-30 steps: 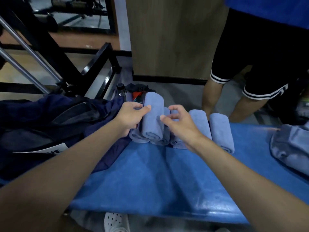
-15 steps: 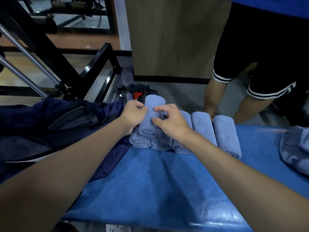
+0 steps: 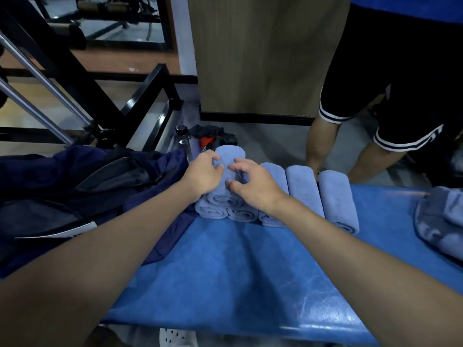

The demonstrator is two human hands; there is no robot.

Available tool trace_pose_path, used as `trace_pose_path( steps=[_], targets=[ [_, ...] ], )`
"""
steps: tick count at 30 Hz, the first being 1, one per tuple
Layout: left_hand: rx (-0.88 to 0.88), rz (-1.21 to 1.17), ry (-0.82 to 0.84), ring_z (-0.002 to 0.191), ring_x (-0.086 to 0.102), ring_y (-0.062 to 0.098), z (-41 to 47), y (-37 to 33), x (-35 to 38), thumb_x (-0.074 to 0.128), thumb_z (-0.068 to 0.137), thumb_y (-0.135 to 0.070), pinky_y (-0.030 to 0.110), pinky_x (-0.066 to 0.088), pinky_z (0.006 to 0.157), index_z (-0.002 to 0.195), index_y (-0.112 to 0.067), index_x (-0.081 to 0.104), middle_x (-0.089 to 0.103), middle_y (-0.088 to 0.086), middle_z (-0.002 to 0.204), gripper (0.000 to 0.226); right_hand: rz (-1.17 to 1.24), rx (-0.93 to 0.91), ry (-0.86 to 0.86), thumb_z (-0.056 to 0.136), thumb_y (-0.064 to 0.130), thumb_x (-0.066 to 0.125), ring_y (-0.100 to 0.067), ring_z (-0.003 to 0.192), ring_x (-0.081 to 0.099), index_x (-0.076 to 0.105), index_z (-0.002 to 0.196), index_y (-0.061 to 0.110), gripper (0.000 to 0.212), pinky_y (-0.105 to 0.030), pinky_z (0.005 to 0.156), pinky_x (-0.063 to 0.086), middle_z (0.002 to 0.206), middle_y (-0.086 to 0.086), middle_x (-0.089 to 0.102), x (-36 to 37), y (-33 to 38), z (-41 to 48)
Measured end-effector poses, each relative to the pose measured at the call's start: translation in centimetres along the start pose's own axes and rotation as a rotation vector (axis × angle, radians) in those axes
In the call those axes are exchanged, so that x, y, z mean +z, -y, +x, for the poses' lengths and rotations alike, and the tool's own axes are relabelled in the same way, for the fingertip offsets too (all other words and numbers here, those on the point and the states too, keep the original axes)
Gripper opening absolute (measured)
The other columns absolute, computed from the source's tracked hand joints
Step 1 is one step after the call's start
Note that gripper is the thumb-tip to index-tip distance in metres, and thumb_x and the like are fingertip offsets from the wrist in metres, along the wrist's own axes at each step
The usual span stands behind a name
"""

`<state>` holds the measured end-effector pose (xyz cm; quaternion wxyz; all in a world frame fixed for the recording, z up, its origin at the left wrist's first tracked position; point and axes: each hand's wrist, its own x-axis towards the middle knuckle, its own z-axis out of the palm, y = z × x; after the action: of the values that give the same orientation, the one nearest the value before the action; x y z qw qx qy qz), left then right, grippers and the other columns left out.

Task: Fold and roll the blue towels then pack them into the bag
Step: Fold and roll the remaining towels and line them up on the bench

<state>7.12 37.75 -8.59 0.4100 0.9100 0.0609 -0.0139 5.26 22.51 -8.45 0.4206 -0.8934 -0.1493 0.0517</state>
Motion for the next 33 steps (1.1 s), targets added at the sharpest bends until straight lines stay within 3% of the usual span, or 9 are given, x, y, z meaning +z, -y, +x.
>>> trace_pose_path(
  steps=[3,6,12,15,18,21,24,28,33],
  targets=[
    [0.046,0.08,0.002,0.112,0.058,0.025,-0.3,-0.5,-0.3,0.053,0.1,-0.018,0.028,0.043,0.093,0.135,-0.009,0.051,0.056,0.015,0.131,0.036,0.003,-0.001,-0.011,0.093,0.02,0.063,-0.013,0.137,0.038,0.055,0.135,0.013,0.044,-0.012,0.098,0.023,0.15,0.001,0.039,-0.3,0.2,-0.3],
    [0.143,0.16,-0.052,0.091,0.058,0.021,-0.5,-1.3,-0.6,0.055,0.098,-0.018,0.026,0.041,0.08,0.125,-0.01,0.056,0.055,0.016,0.126,0.029,0.021,0.019,-0.038,0.093,0.017,0.062,-0.012,0.135,0.039,0.056,0.134,0.013,0.041,-0.009,0.096,0.023,0.147,0.003,0.041,-1.1,0.0,-1.1],
    [0.28,0.182,-0.125,0.106,0.057,0.025,-1.9,-5.7,0.7,0.055,0.092,-0.014,0.044,0.05,0.091,0.102,-0.021,0.065,0.06,0.004,0.114,0.016,0.03,0.109,-0.11,0.092,0.011,0.058,-0.011,0.109,0.05,0.061,0.123,0.015,0.032,-0.012,0.086,0.034,0.123,0.002,0.05,-4.5,-2.0,-5.5],
    [0.327,0.168,-0.063,0.088,0.063,0.023,-3.0,-9.9,3.9,0.056,0.088,-0.01,0.037,0.053,0.084,0.096,-0.019,0.068,0.064,-0.003,0.085,0.017,-0.012,0.151,-0.18,0.09,0.009,0.06,-0.013,0.103,0.053,0.064,0.117,0.011,0.027,-0.011,0.081,0.033,0.116,-0.001,0.057,-7.7,-4.6,-8.7],
    [0.411,0.151,0.052,0.081,0.064,0.022,-4.5,-14.3,8.3,0.058,0.086,-0.009,0.032,0.053,0.078,0.087,-0.022,0.067,0.06,-0.008,0.072,0.015,-0.055,0.246,-0.297,0.088,0.005,0.06,-0.013,0.092,0.053,0.068,0.109,0.007,0.023,-0.015,0.08,0.037,0.102,-0.001,0.061,-12.2,-7.9,-12.5],
    [0.467,0.147,0.163,0.084,0.065,0.021,-6.0,-18.2,13.2,0.057,0.086,-0.012,0.031,0.052,0.075,0.086,-0.018,0.068,0.067,-0.007,0.077,0.014,-0.118,0.34,-0.427,0.086,0.004,0.061,-0.017,0.084,0.058,0.07,0.098,0.007,0.015,-0.03,0.084,0.048,0.087,-0.001,0.063,-16.9,-11.3,-16.4],
    [0.502,0.166,0.258,0.085,0.065,0.02,-7.4,-21.6,18.2,0.057,0.087,-0.015,0.031,0.051,0.074,0.088,-0.019,0.069,0.07,-0.005,0.085,0.012,-0.147,0.428,-0.534,0.084,0.005,0.063,-0.019,0.079,0.059,0.066,0.086,0.015,0.011,-0.031,0.079,0.048,0.079,-0.003,0.064,-21.1,-14.1,-20.3],
    [0.559,0.158,0.361,0.085,0.067,0.024,-9.1,-25.3,24.2,0.06,0.085,-0.016,0.035,0.055,0.074,0.079,-0.022,0.064,0.07,-0.003,0.083,0.009,-0.236,0.559,-0.633,0.085,0.015,0.063,-0.025,0.085,0.063,0.066,0.088,0.015,0.004,-0.034,0.077,0.049,0.087,-0.004,0.068,-25.4,-17.5,-25.0],
    [0.591,0.213,0.419,0.094,0.065,0.024,-9.7,-28.1,30.3,0.069,0.085,-0.032,0.041,0.054,0.085,0.093,-0.025,0.064,0.069,-0.002,0.093,0.012,-0.387,0.795,-0.744,0.084,0.028,0.059,-0.033,0.109,0.054,0.061,0.117,0.014,0.035,-0.045,0.09,0.046,0.117,-0.009,0.061,-28.0,-21.4,-28.8]
  ],
)
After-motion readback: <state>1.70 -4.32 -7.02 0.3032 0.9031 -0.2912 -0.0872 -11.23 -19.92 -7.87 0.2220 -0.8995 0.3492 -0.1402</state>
